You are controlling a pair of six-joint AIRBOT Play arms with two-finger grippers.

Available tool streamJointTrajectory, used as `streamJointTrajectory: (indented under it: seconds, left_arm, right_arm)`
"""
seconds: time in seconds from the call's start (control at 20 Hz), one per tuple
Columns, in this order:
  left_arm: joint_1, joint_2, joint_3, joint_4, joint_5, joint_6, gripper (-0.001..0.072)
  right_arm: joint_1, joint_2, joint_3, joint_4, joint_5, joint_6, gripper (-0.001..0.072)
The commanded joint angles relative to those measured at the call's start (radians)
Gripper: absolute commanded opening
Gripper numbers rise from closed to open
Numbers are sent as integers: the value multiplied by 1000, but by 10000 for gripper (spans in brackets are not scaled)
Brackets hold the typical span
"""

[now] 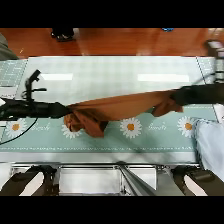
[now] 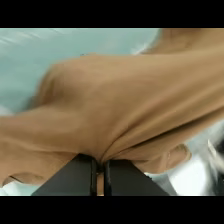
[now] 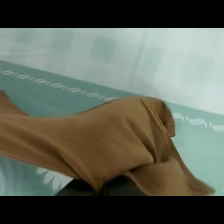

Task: Fold the shirts.

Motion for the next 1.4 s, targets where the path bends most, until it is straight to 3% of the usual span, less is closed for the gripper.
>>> streamJointTrajectory:
  seconds: [0.0,0.1,0.15,0.2,0.25,0.3,0.4,0.6,0.75,0.9,1.0,1.15,1.35]
  left_arm:
    - [-4,-244,6,0,316,42,25]
    - [-4,-402,135,1,326,42,34]
    - [-4,-470,201,1,311,39,161]
    - [-3,-532,271,2,282,28,342]
    - [5,-578,343,15,236,25,508]
    - [26,-612,429,49,168,-24,506]
    - [90,-629,577,103,25,-138,506]
    - [187,-486,589,80,-92,-139,506]
    - [130,-329,320,64,-156,-115,506]
    - [0,-269,24,-3,-55,-64,506]
    - [-76,-286,-67,-95,64,-21,506]
    - [-143,-336,-65,-105,145,-22,506]
    - [-187,-412,-40,-148,159,-25,506]
  right_arm:
    - [-1,-265,3,0,-221,-21,28]
    - [-1,-423,92,19,-256,-21,29]
    - [-1,-489,140,29,-263,-21,29]
    - [-1,-551,196,34,-267,-13,101]
    - [-6,-597,251,42,-255,-12,355]
    - [-23,-634,318,46,-202,-15,414]
    - [-92,-649,423,45,-64,-28,414]
    - [-343,-527,417,45,122,-50,413]
    - [-505,-353,132,83,33,-73,412]
    - [-607,-210,-219,271,-105,-209,412]
    - [-646,-179,-348,357,-112,-275,412]
    - [-660,-177,-431,378,-100,-324,411]
    - [-660,-177,-448,378,-103,-348,411]
